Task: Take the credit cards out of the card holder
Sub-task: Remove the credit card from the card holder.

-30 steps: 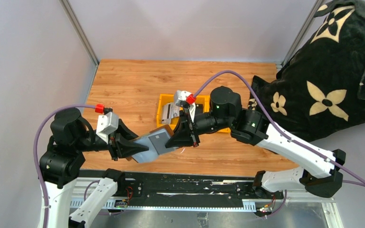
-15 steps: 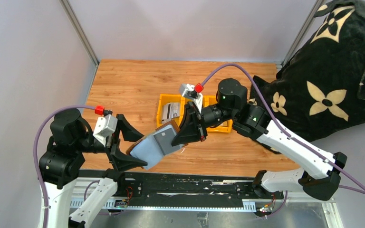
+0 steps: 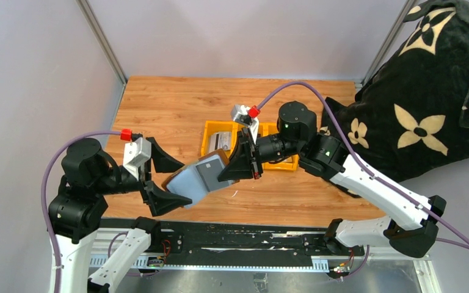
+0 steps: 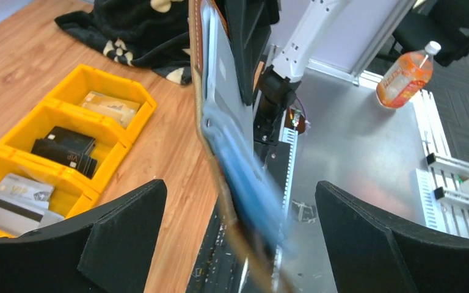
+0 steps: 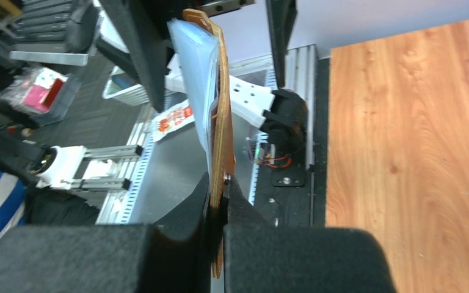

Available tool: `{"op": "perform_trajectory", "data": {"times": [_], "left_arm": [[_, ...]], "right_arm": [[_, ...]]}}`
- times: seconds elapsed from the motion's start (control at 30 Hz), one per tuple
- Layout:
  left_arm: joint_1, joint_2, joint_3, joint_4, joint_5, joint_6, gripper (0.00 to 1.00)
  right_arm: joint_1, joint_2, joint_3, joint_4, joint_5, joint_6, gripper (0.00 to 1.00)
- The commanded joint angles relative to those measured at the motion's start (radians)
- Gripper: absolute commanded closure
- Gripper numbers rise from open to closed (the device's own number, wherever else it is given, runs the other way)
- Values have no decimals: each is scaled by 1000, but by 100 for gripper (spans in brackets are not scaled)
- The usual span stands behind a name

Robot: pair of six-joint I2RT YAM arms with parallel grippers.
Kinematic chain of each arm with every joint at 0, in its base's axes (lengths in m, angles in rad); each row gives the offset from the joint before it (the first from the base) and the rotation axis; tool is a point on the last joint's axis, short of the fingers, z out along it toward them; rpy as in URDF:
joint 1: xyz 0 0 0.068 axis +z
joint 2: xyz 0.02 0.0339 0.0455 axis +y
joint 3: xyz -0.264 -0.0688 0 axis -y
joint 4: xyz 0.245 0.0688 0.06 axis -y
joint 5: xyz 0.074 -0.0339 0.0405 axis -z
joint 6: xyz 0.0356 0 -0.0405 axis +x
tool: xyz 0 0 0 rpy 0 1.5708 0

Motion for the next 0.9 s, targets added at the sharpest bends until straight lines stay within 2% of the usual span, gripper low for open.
{"op": "perform_trajectory", "data": {"times": [0.0,0.1,0.17,0.23,0.27,0.3,0.33,0.43,0.53,0.6,0.73,0.77,0.83,0.87], "left_arm": [[-1,-17,-35,83,-101,-130,0],[-1,-48,-96,223,-138,-239,1],[-1,-52,-120,227,-190,-220,11],[-1,-30,-119,163,-290,-154,34],[-1,-8,-115,132,-333,-125,52],[-1,6,-109,85,-362,-92,64],[-1,18,-106,61,-383,-57,71],[-1,24,-108,44,-423,-36,81],[-1,21,-109,45,-467,-34,95],[-1,20,-109,45,-489,-12,98],[-1,-1,-117,45,-417,12,88],[-1,-7,-119,45,-397,17,90],[-1,-21,-114,45,-372,29,100],[-1,-26,-110,44,-363,31,100]], "right_arm": [[44,4,48,-103,216,-125,100],[98,14,90,-172,368,-185,100],[121,10,95,-183,436,-204,100],[140,0,94,-174,475,-216,100],[145,-4,91,-168,483,-218,100],[148,-8,90,-160,484,-218,100],[153,-8,92,-155,487,-219,100],[174,-1,94,-142,484,-224,100],[207,23,98,-131,483,-229,100],[228,43,104,-123,484,-229,100],[241,61,104,-109,545,-207,100],[241,59,104,-111,572,-206,98],[241,49,93,-112,605,-202,86],[241,42,85,-111,608,-204,82]]}}
